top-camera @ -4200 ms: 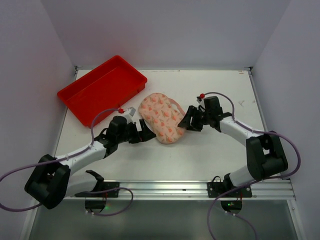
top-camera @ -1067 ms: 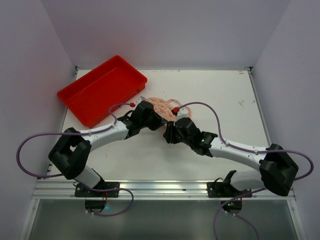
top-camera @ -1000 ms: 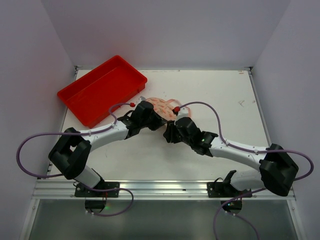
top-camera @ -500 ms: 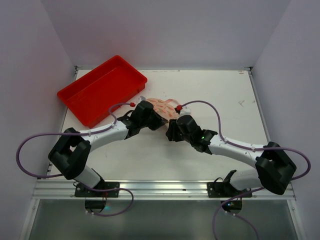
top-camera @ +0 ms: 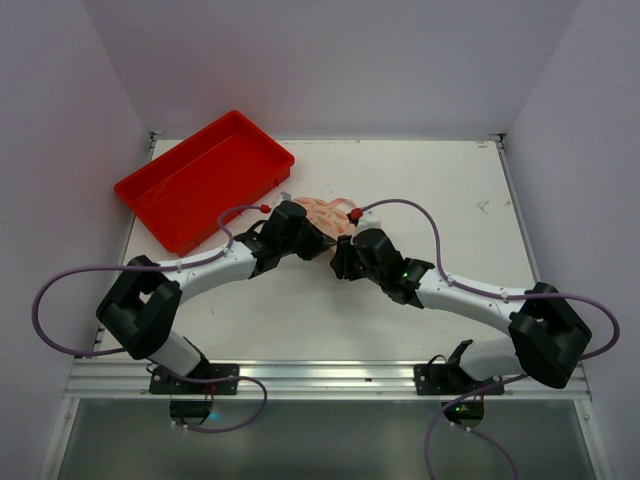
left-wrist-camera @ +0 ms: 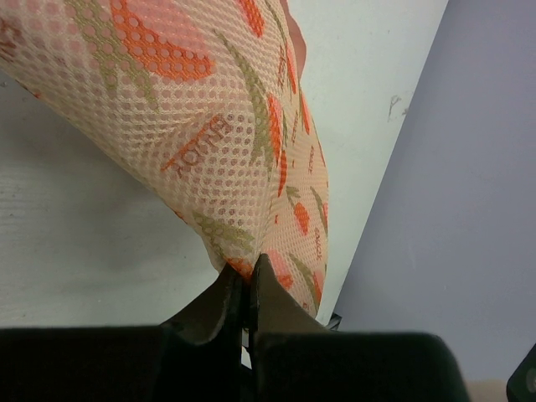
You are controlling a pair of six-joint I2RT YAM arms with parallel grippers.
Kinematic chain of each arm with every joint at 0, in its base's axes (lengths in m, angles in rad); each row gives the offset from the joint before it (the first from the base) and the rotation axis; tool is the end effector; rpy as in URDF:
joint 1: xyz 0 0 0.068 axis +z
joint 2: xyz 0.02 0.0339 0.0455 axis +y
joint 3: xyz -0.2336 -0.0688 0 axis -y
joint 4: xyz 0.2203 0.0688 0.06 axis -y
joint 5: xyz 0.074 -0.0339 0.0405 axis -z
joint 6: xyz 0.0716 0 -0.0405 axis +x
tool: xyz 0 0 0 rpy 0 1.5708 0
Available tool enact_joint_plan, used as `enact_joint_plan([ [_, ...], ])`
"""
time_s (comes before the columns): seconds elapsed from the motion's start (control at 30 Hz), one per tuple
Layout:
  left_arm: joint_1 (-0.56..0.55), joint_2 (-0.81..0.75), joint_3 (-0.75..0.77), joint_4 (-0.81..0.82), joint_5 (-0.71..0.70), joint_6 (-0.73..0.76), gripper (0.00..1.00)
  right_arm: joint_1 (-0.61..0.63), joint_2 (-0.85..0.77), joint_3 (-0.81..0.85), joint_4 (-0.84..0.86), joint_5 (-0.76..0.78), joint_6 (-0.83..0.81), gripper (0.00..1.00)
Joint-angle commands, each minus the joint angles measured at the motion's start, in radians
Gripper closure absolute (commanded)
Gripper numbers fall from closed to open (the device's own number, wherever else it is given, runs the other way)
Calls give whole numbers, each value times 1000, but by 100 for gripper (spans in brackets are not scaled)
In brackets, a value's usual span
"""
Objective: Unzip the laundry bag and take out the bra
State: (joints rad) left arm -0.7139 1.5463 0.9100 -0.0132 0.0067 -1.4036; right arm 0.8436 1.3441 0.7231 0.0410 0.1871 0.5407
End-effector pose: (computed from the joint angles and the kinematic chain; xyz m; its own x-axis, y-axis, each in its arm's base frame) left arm 0.2590 -0.2250 0.1763 -0.7257 -0.6759 -0.1285 -0.3411 0.5157 -0.7860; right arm 0.2109 0.2170 0.1826 -0.6369 0.0450 -0.7696 -0.3531 0.8704 0.3432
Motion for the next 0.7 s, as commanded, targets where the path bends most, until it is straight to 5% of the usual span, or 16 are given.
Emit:
enact_joint_plan([
  [0.0,-6,-28,10,50,45,-20,98,-6,12,29,111,5,-33,62],
  [0.3,-6,-20,10,55,55,-14,98,-6,29,50,112,11,-47,76],
  [0.47,-6,-23,12,45,55,6,98,-5,3,44,73,37,-54,99],
  [0.67,8,-14,13,32,70,97,98,-29,-103,-2,-38,28,-93,100],
])
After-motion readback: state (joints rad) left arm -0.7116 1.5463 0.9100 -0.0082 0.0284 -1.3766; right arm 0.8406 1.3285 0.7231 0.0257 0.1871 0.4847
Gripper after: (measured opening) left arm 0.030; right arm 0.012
